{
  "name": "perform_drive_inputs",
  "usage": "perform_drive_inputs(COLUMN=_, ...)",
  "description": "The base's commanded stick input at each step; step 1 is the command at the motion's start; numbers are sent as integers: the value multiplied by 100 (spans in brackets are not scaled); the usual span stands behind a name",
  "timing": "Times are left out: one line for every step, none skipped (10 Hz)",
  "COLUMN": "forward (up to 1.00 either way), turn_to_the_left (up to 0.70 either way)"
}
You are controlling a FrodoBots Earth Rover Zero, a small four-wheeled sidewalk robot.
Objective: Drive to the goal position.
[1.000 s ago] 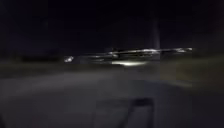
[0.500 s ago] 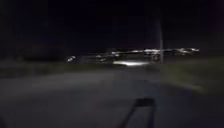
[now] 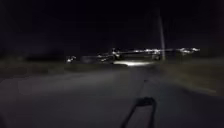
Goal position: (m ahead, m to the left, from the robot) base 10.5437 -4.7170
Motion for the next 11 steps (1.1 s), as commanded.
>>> perform_drive_inputs(forward=70, turn_to_the_left=0)
perform_drive_inputs(forward=70, turn_to_the_left=0)
perform_drive_inputs(forward=70, turn_to_the_left=0)
perform_drive_inputs(forward=70, turn_to_the_left=0)
perform_drive_inputs(forward=70, turn_to_the_left=0)
perform_drive_inputs(forward=70, turn_to_the_left=0)
perform_drive_inputs(forward=70, turn_to_the_left=0)
perform_drive_inputs(forward=70, turn_to_the_left=0)
perform_drive_inputs(forward=70, turn_to_the_left=0)
perform_drive_inputs(forward=70, turn_to_the_left=0)
perform_drive_inputs(forward=70, turn_to_the_left=0)
